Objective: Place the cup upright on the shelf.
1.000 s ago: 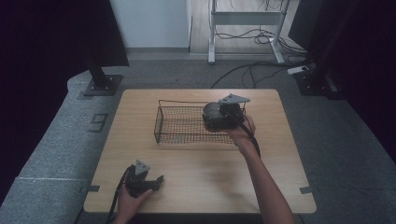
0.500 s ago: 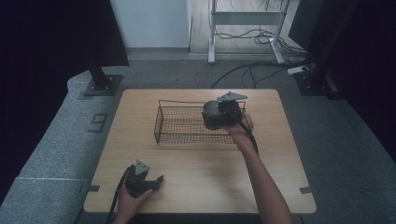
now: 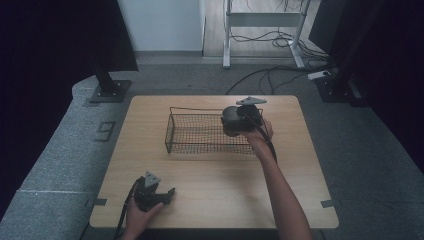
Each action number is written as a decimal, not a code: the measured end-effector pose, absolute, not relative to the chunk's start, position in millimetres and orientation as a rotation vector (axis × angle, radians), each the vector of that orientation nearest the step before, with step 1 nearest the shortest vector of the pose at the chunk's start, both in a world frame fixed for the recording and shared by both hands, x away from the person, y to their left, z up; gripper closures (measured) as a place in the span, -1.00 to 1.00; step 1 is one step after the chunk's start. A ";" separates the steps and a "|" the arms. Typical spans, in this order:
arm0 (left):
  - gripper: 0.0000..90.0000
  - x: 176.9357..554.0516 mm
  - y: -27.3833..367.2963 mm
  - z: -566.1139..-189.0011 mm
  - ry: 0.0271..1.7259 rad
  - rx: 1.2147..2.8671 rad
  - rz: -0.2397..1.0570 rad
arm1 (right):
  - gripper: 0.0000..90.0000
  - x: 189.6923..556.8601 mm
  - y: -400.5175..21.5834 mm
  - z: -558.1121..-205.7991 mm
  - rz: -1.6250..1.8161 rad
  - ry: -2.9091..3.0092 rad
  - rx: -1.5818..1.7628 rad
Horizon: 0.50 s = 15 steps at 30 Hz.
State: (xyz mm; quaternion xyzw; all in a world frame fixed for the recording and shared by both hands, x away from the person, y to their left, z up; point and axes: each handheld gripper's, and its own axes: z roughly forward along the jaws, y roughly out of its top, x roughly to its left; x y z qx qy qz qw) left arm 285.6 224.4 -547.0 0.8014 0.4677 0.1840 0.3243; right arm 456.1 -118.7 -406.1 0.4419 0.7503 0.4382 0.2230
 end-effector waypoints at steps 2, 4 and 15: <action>-0.64 285.6 224.5 -547.0 1.227 2.102 0.482 | -0.70 458.4 -120.2 -407.8 1.205 2.068 1.234; -0.64 285.6 224.5 -547.0 1.227 2.103 0.482 | -0.70 460.4 -121.2 -409.6 1.198 2.066 1.243; -0.64 285.6 224.5 -546.9 1.227 2.104 0.482 | -0.70 468.9 -118.8 -418.2 1.181 2.060 1.273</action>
